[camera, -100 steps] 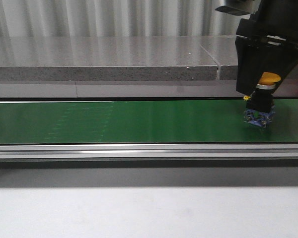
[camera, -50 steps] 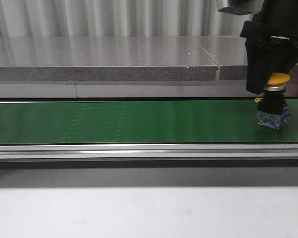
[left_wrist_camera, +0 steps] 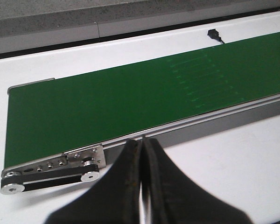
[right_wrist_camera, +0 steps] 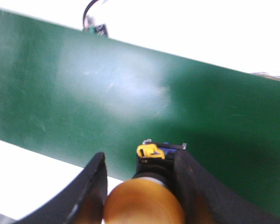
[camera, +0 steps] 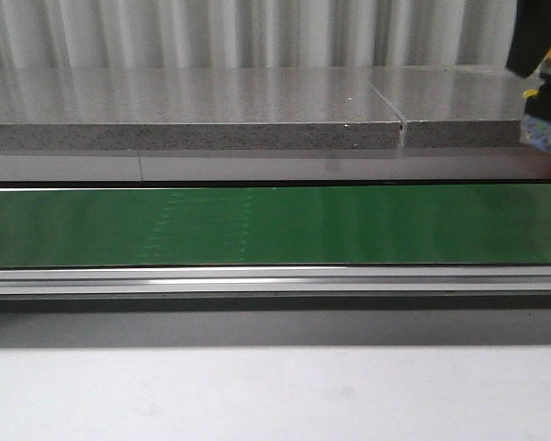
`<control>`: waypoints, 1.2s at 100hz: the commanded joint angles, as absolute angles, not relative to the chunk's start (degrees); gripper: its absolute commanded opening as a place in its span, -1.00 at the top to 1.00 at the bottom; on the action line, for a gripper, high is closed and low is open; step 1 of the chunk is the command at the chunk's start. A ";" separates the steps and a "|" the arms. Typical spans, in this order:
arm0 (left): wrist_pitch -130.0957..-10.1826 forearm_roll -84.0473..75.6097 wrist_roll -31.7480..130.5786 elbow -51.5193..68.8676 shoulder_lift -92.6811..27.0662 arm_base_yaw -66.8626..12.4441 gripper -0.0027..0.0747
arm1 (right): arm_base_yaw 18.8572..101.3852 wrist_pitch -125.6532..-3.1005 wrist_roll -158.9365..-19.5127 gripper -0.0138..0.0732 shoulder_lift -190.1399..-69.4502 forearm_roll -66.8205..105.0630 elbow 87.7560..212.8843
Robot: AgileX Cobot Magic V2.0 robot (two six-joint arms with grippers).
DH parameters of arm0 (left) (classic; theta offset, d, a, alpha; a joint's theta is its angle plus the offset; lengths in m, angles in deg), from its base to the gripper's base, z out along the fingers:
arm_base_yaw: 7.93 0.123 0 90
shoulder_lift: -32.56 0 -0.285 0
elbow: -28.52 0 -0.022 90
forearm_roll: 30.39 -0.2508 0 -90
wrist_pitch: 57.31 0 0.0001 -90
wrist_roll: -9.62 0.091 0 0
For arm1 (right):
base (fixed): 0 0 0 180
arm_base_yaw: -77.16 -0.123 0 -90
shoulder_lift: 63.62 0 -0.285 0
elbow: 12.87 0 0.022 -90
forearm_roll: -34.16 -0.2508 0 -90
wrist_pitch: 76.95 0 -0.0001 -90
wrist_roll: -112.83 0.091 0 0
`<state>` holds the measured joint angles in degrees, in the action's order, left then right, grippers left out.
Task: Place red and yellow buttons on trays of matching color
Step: 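Close the right gripper on the yellow button and lift it, then lower the yellow button into the yellow tray and open the right gripper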
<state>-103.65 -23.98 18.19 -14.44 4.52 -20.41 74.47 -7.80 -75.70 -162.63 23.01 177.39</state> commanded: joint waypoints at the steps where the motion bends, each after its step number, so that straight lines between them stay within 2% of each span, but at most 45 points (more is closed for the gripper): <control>1: -99.88 -22.89 18.02 -13.03 4.05 -20.84 0.99 | 77.29 -9.01 -73.14 0.24 -156.71 22.31 178.85; 50: -99.88 -22.89 18.02 -13.03 4.05 -20.84 0.99 | 96.99 -7.07 -68.20 0.24 -148.24 23.96 178.79; 75: -99.88 -22.89 18.02 -13.03 4.05 -20.84 0.99 | 103.02 -7.51 -68.14 0.24 -147.85 26.47 178.47; 120: -99.88 -22.89 18.02 -13.03 4.05 -20.84 0.99 | 115.14 -19.51 -65.77 0.24 -147.78 28.71 163.58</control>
<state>-103.65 -23.98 18.19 -14.44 4.52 -20.41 112.81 -14.38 -66.07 -149.73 28.33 164.31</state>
